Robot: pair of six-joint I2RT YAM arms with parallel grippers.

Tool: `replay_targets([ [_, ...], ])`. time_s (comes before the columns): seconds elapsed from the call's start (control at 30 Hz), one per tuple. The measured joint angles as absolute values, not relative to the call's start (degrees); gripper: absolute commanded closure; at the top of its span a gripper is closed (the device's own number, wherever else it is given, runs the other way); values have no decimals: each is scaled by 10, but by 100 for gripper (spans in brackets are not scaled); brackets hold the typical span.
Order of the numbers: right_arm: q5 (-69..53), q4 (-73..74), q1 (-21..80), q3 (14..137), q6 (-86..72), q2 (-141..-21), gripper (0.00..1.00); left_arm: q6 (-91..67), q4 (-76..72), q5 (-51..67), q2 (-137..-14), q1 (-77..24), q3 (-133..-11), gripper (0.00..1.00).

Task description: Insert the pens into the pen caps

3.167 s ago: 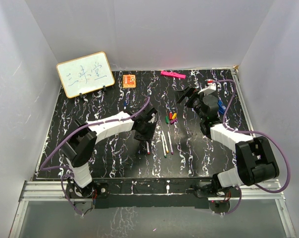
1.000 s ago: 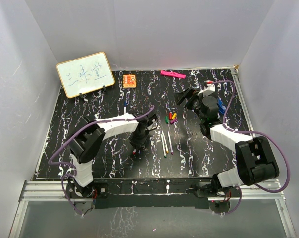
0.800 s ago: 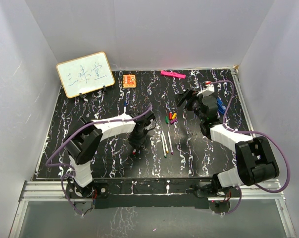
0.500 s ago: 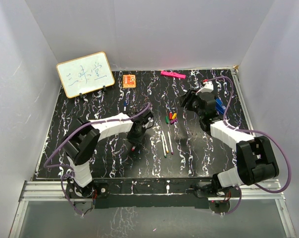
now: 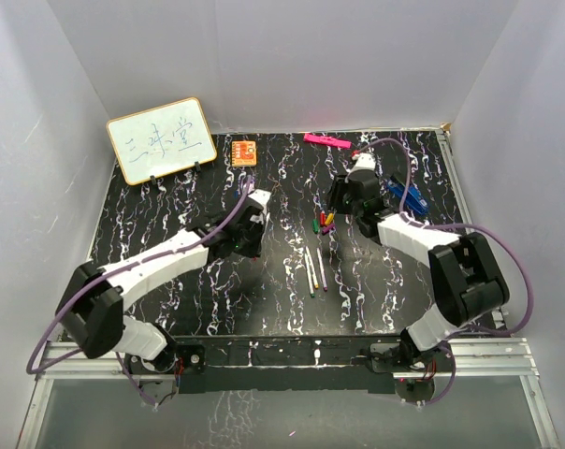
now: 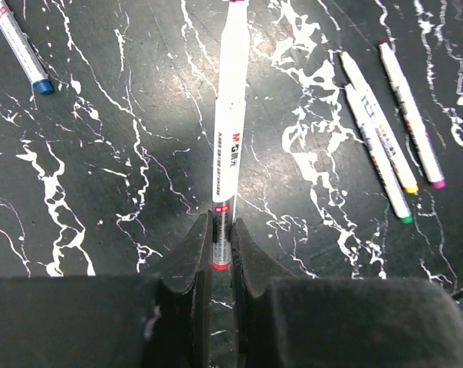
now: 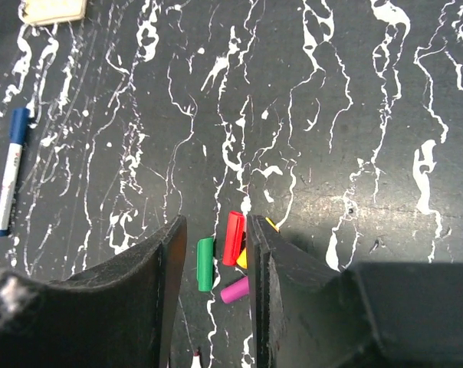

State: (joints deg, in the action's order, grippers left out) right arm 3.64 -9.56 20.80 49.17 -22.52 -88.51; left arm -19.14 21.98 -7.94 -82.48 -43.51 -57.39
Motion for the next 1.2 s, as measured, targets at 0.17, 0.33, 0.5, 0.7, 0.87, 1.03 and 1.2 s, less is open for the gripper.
replay_targets([
  [0.17, 51, -70, 229, 529, -210, -936, 64, -197, 158, -61, -762, -434, -514, 100],
  [0.33, 67, -48, 247, 553, -198, -976, 64, -202, 92, -38, -705, -433, -463, 100],
  [0.5, 83, -26, 253, 582, -194, -1011, 65, -207, 8, -21, -648, -433, -413, 100],
  [0.7, 100, 0, 254, 607, -190, -1047, 65, -211, -51, -21, -628, -433, -377, 100],
  [0.87, 107, 16, 255, 613, -185, -1064, 65, -207, -54, -13, -640, -433, -379, 100],
  [1.03, 110, 28, 258, 618, -182, -1067, 65, -206, -60, 1, -652, -433, -379, 100],
  [1.2, 117, 30, 260, 627, -180, -1073, 66, -206, -72, 5, -652, -433, -379, 100],
])
